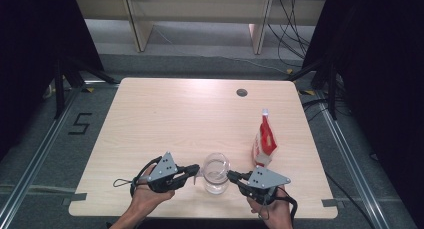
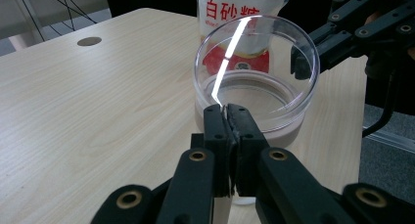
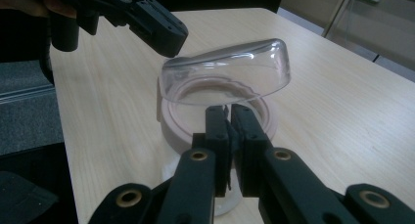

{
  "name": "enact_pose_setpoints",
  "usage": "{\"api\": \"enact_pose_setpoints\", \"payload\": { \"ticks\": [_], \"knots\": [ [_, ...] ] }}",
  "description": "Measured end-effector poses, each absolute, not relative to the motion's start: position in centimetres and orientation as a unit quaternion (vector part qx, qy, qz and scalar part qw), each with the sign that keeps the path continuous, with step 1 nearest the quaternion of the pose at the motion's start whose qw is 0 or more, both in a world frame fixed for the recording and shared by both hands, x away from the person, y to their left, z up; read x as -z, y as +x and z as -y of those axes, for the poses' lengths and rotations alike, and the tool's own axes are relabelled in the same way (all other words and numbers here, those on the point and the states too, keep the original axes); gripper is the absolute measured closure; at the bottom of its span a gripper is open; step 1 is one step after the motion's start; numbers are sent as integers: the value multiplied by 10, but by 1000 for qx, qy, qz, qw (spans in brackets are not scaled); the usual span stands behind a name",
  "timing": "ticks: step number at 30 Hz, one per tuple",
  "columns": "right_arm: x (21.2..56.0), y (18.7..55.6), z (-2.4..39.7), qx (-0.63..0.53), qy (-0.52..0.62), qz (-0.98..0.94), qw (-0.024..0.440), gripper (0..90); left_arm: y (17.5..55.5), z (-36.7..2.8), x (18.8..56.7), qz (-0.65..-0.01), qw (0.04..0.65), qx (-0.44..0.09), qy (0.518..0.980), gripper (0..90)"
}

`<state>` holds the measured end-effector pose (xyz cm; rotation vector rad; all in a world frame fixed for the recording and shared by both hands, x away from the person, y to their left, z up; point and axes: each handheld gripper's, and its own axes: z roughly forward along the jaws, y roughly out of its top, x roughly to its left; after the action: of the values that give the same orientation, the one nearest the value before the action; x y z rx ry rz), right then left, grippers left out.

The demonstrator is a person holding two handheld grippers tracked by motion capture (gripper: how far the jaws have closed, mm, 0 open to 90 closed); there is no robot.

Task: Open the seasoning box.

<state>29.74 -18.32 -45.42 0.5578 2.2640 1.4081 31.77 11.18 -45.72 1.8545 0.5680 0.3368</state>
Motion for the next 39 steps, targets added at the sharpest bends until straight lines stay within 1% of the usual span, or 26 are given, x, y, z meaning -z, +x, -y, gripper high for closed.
{"api": "enact_pose_setpoints", "payload": {
  "ticks": [5, 6, 7, 8, 9, 10, 11, 12, 13, 14, 15, 16, 18, 20, 22, 23, 29, 32, 39],
  "knots": [
    [454, 298, 182, -505, 199, -813, 209, 865, 318, -118, 455, -244, 557, -138, 782, 838],
    [453, 298, 183, -501, 201, -815, 210, 865, 318, -120, 454, -238, 556, -139, 784, 823],
    [453, 299, 183, -502, 194, -815, 215, 865, 317, -121, 453, -245, 556, -135, 783, 800],
    [453, 298, 181, -503, 202, -813, 213, 865, 316, -123, 454, -253, 559, -128, 779, 733],
    [453, 298, 181, -503, 202, -813, 213, 865, 316, -123, 454, -253, 559, -128, 779, 699],
    [452, 298, 180, -505, 197, -813, 213, 864, 316, -125, 453, -250, 552, -131, 785, 699],
    [452, 298, 180, -502, 194, -816, 212, 864, 317, -127, 454, -243, 542, -135, 793, 625],
    [452, 298, 180, -502, 194, -816, 212, 864, 317, -127, 454, -243, 542, -135, 793, 591],
    [453, 298, 179, -503, 194, -814, 216, 864, 316, -128, 454, -240, 539, -135, 796, 591],
    [453, 298, 179, -501, 193, -816, 213, 863, 314, -129, 456, -256, 536, -131, 793, 547],
    [453, 298, 179, -501, 193, -816, 214, 863, 315, -131, 456, -250, 529, -137, 799, 513],
    [452, 298, 179, -501, 193, -816, 214, 863, 313, -132, 457, -263, 527, -133, 797, 480],
    [452, 298, 178, -504, 197, -813, 215, 863, 312, -134, 461, -273, 526, -126, 796, 428],
    [451, 297, 178, -505, 195, -813, 214, 862, 311, -136, 463, -271, 523, -130, 798, 384],
    [450, 296, 177, -509, 197, -810, 217, 862, 309, -137, 464, -275, 513, -132, 802, 347],
    [450, 296, 177, -509, 193, -810, 217, 858, 307, -138, 466, -280, 503, -133, 807, 315],
    [450, 296, 174, -509, 197, -810, 214, 857, 302, -142, 470, -281, 491, -135, 814, 277],
    [450, 295, 171, -507, 185, -814, 215, 856, 299, -144, 473, -291, 490, -125, 812, 244],
    [450, 294, 166, -511, 183, -811, 217, 853, 294, -148, 478, -296, 490, -127, 810, 219]
  ]
}}
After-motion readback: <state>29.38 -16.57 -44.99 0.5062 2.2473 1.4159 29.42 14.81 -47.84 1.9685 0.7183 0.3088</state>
